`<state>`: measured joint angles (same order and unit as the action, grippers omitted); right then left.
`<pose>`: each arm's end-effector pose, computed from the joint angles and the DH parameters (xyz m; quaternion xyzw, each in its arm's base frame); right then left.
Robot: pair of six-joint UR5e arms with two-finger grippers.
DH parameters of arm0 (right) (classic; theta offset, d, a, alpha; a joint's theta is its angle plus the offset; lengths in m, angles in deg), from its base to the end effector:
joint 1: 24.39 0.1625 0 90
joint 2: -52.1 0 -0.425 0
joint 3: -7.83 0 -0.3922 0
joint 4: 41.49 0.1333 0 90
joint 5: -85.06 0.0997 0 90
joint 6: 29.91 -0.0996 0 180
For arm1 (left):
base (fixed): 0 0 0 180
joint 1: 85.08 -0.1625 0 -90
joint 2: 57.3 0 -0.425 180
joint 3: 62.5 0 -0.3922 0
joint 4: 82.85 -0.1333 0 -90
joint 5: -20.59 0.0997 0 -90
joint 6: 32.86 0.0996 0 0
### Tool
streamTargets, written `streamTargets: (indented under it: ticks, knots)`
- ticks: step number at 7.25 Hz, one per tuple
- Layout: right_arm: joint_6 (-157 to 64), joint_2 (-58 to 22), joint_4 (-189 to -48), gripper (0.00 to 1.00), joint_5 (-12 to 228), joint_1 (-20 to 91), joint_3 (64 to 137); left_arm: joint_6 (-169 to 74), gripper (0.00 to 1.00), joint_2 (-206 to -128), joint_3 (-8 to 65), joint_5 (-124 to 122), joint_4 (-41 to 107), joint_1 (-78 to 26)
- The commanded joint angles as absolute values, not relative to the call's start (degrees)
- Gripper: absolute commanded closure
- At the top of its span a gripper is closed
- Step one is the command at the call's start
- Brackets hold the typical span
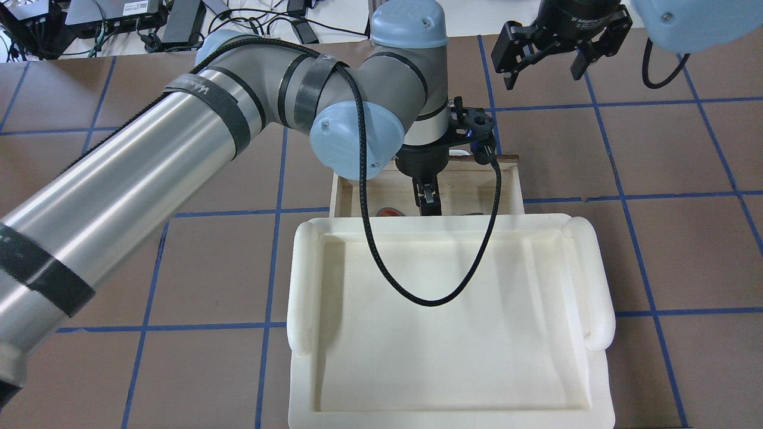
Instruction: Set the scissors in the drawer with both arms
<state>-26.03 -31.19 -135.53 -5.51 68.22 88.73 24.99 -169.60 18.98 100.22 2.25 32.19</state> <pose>0.1573 -0.5451 0.5131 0.0562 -0.9968 0.0560 0.0056 -0.4210 -0.4867 0.3501 -0.6664 -0.7361 -0.0506 0.1072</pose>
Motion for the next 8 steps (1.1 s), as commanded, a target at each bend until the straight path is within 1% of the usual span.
streamTargets:
  ticks: [1,5,7,8]
  knots:
    - [-26.04,-31.13,-135.36,0.0,-5.65,68.16,88.78,24.98,0.0,-166.75,18.36,100.39,2.41,30.77]
    - [-25.95,-31.13,-136.14,0.0,-5.73,67.9,88.69,15.96,0.0,-153.23,19.14,104.86,4.33,17.08]
    - [-25.95,-31.22,-135.97,0.0,-5.47,67.81,88.78,-2.44,0.0,-147.07,21.5,105.31,4.26,12.85]
    - [-26.04,-31.22,-135.54,0.0,-5.47,67.81,88.78,-11.32,0.0,-145.47,23.78,111.49,3.82,11.27]
